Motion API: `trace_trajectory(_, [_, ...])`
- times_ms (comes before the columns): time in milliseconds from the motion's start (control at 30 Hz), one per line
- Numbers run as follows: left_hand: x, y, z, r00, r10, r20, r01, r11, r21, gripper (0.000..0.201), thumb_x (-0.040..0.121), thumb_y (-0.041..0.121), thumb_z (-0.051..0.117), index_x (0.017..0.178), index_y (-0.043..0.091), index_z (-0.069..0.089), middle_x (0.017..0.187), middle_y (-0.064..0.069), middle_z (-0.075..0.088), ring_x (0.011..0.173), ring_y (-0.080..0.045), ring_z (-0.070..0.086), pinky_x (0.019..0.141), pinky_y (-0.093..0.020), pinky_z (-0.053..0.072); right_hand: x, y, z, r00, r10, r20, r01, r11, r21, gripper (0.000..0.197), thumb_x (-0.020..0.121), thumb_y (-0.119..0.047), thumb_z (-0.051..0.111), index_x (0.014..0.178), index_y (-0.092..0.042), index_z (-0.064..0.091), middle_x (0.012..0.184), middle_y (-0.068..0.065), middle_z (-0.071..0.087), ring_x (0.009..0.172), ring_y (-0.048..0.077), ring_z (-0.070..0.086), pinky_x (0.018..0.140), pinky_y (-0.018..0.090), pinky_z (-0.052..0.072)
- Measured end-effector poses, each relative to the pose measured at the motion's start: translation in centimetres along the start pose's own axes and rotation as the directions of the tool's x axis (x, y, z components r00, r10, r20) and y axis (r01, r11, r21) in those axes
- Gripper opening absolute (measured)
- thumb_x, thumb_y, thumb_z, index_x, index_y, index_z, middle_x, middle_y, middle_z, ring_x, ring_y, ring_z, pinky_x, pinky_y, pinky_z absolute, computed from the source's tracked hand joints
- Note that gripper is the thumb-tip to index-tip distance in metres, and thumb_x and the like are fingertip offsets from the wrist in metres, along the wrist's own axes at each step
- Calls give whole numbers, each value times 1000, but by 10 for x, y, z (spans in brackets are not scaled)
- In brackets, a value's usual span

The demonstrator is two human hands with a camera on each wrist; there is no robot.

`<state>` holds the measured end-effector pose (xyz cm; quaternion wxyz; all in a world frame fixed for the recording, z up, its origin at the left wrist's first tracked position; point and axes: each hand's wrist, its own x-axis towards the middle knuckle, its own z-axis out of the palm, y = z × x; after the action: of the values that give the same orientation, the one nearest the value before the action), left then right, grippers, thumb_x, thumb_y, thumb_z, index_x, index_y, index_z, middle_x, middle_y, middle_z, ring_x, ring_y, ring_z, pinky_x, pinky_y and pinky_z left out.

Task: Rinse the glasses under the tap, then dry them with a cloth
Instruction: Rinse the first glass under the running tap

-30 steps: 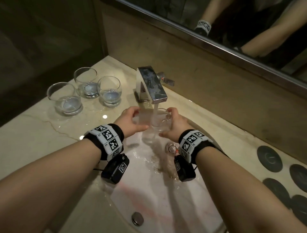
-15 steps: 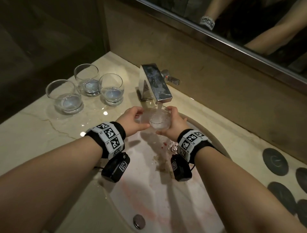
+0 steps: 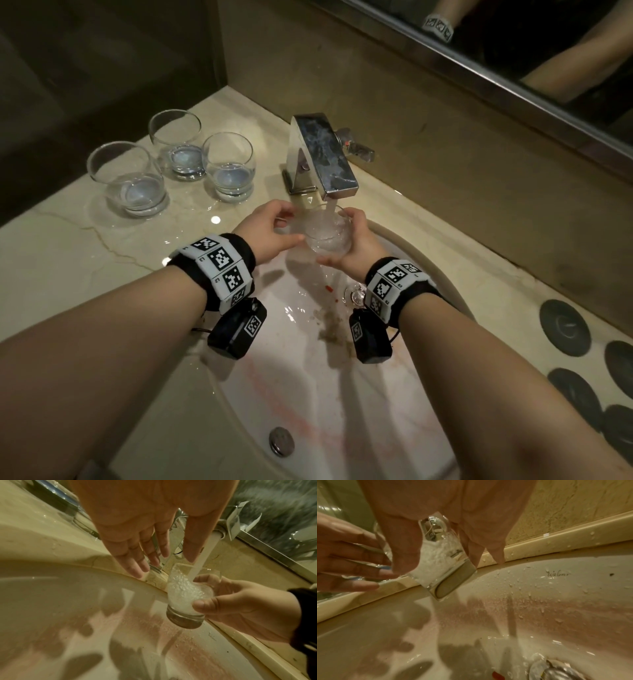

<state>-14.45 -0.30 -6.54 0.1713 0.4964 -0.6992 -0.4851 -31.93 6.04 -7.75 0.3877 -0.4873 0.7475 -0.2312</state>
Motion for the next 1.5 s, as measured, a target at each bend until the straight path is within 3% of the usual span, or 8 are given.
trace_trajectory(267, [-1,1,-2,998,-26,-53,26,1000,9,44,86,18,65,127,13,50,131,-8,50,114,-21,53,92,-42,50,-12,4,-6,999,-44,-26,47,992,119,92,57,-34,86,132,-37,33,136,0,44,119,20,49,102,43,44])
trace_trajectory(433, [-6,7,-7,998,29,-53,-16,973,230,45,89,24,61,131,15,48,136,-8,45,118,-20,50,99,-29,39,-27,-3,-22,994,-47,-97,23,971,-239,87,63,-43,83,135,-35,35,129,-4,46,113,18,49,97,40,45])
trace_trajectory(633, [-10,17,-2,995,101,23,-99,877,470,43,90,25,57,131,15,48,139,-10,39,123,-26,44,104,-32,33,-46,-10,-38,985,-151,-87,-23,385,-922,66,76,-46,65,133,-29,37,123,3,47,115,27,46,105,49,24])
trace_trajectory(767, [-9,19,3,994,82,75,-109,850,515,42,89,26,58,129,17,51,138,-10,40,125,-26,43,106,-35,33,-53,-7,-51,983,-174,-64,-18,256,-966,62,79,-49,60,132,-26,35,121,6,45,114,27,44,100,43,26])
trace_trajectory(867, [-9,23,1,994,82,73,-109,844,526,41,90,27,57,129,18,51,138,-9,40,124,-25,43,105,-34,34,-54,-7,-61,987,-122,-106,-54,368,-928,69,79,-54,59,135,-26,30,125,6,45,115,27,45,101,43,27])
trace_trajectory(1033, [-10,25,-3,993,73,96,-113,841,530,40,91,28,55,129,19,51,138,-8,41,124,-25,44,103,-33,34,-52,0,-47,983,95,-154,-150,905,-398,85,68,-43,77,135,-29,27,129,2,51,104,28,54,91,37,45])
trace_trajectory(1233, [-13,15,-9,993,51,105,-100,841,531,38,91,29,55,127,20,52,136,-7,43,122,-24,45,103,-31,33,-36,-2,-15,995,86,-55,-96,971,-218,91,72,-27,81,140,-21,21,132,3,50,94,15,53,75,27,43])
trace_trajectory(1500, [-12,4,-9,989,-4,150,-79,836,543,39,91,29,55,128,20,51,136,-7,42,121,-24,46,100,-33,36,-15,-11,3,997,55,-57,-61,991,-117,94,69,-26,82,139,-21,19,140,5,43,118,22,50,99,36,44])
